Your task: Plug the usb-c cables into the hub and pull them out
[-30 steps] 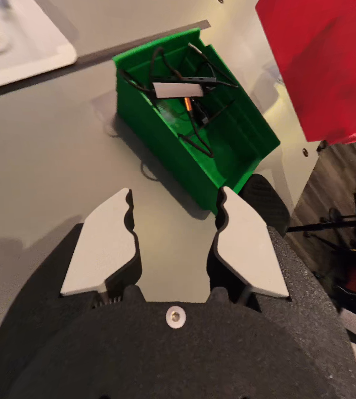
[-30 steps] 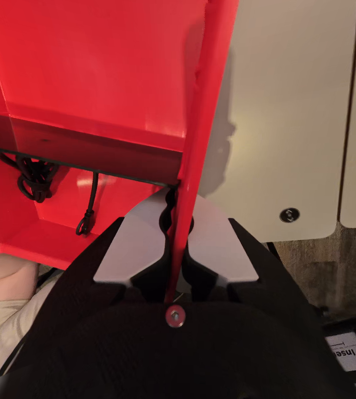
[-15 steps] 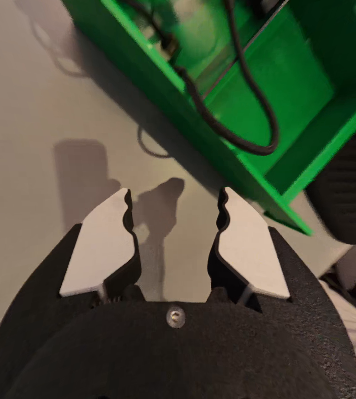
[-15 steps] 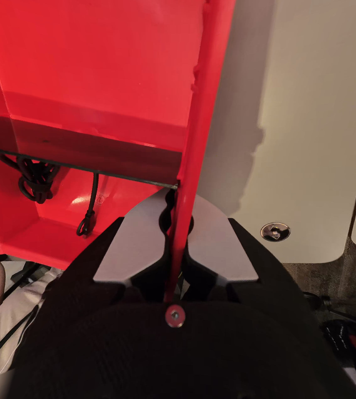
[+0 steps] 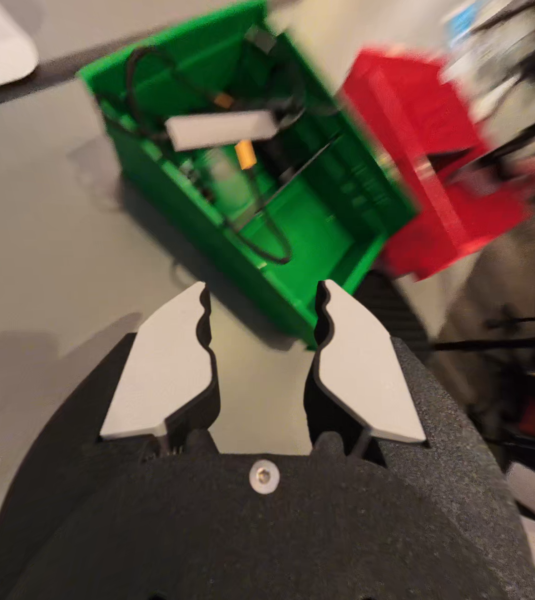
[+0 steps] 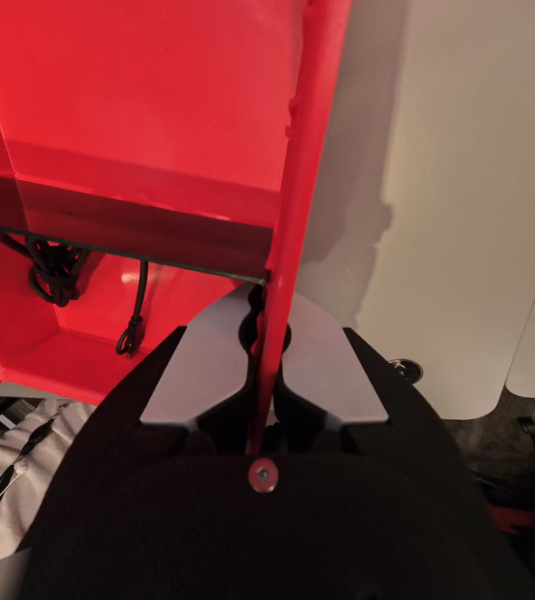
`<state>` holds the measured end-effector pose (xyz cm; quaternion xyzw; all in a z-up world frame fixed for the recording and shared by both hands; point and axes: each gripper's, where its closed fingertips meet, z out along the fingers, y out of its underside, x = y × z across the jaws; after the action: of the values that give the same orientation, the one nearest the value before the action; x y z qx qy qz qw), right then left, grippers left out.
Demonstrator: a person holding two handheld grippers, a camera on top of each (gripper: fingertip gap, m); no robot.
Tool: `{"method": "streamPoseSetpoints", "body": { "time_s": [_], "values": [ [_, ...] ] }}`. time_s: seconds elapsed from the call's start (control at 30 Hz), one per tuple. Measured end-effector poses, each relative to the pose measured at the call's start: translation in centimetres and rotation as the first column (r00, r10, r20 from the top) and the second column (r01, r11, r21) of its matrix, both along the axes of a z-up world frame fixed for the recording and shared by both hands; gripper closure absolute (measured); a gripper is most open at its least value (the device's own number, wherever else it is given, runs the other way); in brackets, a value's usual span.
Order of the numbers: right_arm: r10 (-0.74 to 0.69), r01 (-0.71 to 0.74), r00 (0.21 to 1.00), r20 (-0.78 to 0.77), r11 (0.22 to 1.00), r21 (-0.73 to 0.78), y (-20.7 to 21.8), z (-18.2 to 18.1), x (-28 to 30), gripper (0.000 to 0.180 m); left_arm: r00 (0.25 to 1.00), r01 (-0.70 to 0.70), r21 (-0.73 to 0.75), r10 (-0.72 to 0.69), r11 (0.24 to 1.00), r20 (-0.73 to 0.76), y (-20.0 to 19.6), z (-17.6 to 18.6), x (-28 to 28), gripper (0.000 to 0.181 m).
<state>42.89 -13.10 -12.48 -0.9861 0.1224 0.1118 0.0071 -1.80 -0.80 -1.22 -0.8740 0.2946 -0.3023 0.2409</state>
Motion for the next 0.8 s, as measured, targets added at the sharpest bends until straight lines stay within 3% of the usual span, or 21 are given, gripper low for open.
{"method": "streamPoseSetpoints", "body": {
  "time_s": [0.03, 0.07, 0.2, 0.27, 0.3, 0.43, 0.57, 0.67, 0.8],
  "values": [
    [0.003, -0.003, 1.000, 0.014, 1.000, -0.003, 0.0, 0.0, 0.1, 0.173, 0.994, 0.006, 0.003, -0.007, 1.000, 0.105, -0.3, 1.2, 1.1, 0.116],
    [0.003, -0.003, 1.000, 0.023, 1.000, -0.001, 0.2, 0.0, 0.2, 0.173, 0.991, 0.017, 0.006, -0.018, 1.000, 0.136, -0.6, 1.3, 2.1, 0.114],
    [0.011, -0.011, 1.000, 0.028, 1.000, 0.005, 0.5, 0.3, -0.3, 0.173, 0.974, 0.080, -0.020, -0.083, 0.997, -0.212, -1.4, -5.2, 3.2, 0.093],
    [0.014, -0.015, 0.999, 0.036, 1.000, 0.015, 0.7, 0.5, -0.4, 0.173, 0.946, 0.084, -0.062, -0.099, 0.995, -0.310, -1.6, -7.7, 3.2, 0.093],
    [0.018, -0.019, 0.999, 0.042, 1.000, 0.019, 0.8, 0.6, -0.4, 0.173, 0.934, 0.081, -0.085, -0.105, 0.993, -0.340, -1.7, -8.5, 3.0, 0.080],
    [0.041, -0.043, 0.997, 0.068, 0.999, 0.018, 0.7, 1.0, -0.6, 0.173, 0.927, 0.088, -0.159, -0.140, 0.983, -0.348, -1.4, -8.7, 1.1, 0.101],
    [0.078, -0.079, 0.993, 0.091, 0.997, 0.008, 1.1, 0.9, -1.6, 0.173, 0.966, 0.060, -0.255, -0.121, 0.965, -0.230, -0.1, -7.6, -1.9, 0.170],
    [0.098, -0.099, 0.993, 0.069, 0.995, 0.015, 1.7, 0.6, -3.0, 0.173, 0.983, -0.024, -0.284, -0.030, 0.958, -0.183, 2.0, -7.3, -5.5, 0.172],
    [0.128, -0.129, 0.991, 0.039, 0.991, 0.024, 2.9, -0.2, -5.2, 0.173, 0.963, -0.157, -0.186, 0.108, 0.970, -0.249, 5.1, -7.3, -12.0, 0.174]
  ]
}}
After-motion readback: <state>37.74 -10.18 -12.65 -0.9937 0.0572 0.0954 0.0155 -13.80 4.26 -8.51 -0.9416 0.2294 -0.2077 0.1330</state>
